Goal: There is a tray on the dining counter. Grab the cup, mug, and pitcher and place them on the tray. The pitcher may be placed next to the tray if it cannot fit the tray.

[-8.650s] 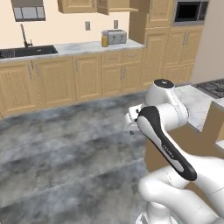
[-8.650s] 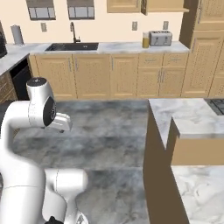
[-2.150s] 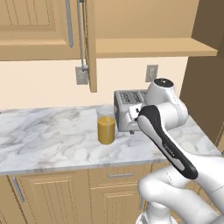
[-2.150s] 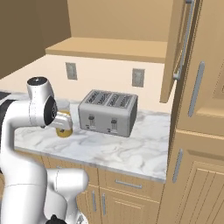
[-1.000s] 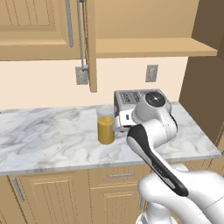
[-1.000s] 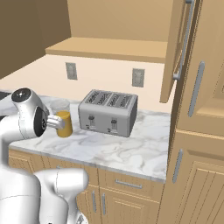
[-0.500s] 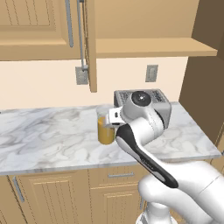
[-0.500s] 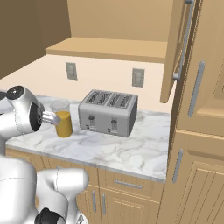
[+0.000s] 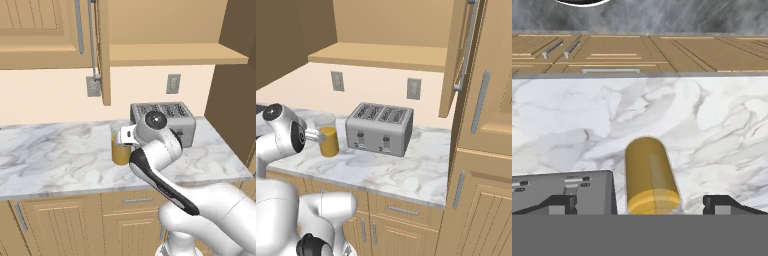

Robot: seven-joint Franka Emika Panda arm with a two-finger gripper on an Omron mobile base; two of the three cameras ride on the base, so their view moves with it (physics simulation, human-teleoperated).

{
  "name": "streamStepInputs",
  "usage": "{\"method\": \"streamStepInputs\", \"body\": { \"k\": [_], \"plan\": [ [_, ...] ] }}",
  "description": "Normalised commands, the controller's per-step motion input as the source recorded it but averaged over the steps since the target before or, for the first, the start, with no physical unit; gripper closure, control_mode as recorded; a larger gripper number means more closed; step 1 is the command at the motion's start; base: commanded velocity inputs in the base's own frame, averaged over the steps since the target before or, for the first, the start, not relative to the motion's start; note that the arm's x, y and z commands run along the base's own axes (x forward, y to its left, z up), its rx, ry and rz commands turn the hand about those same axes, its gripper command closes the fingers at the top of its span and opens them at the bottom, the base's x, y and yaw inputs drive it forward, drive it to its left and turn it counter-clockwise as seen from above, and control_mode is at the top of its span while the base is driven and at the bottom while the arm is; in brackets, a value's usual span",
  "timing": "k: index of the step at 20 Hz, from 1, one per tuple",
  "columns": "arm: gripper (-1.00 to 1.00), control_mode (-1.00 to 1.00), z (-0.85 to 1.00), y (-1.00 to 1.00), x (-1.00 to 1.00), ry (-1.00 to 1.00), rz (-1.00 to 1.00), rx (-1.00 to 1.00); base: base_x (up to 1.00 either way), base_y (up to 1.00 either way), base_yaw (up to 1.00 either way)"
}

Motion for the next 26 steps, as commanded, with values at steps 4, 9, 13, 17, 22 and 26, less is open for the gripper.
{"method": "streamStepInputs", "body": {
  "k": [4, 9, 13, 17, 22, 26],
  "plan": [
    [-1.00, -1.00, -0.02, 0.03, 0.17, 0.04, 0.00, 0.00, 0.00, 0.00, 0.00],
    [-1.00, -1.00, 0.00, 0.06, 0.18, 0.02, 0.00, 0.00, 0.00, 0.00, 0.00],
    [-1.00, -1.00, -0.12, 0.18, 0.19, 0.00, 0.00, 0.00, 0.00, 0.00, 0.00],
    [-1.00, -1.00, -0.14, 0.09, 0.27, 0.00, 0.00, 0.00, 0.00, 0.00, 0.00],
    [-1.00, -1.00, -0.07, 0.00, 0.34, 0.00, 0.00, 0.00, 0.00, 0.00, 0.00],
    [-1.00, -1.00, -0.10, 0.04, 0.24, 0.00, 0.00, 0.00, 0.00, 0.00, 0.00]
  ]
}}
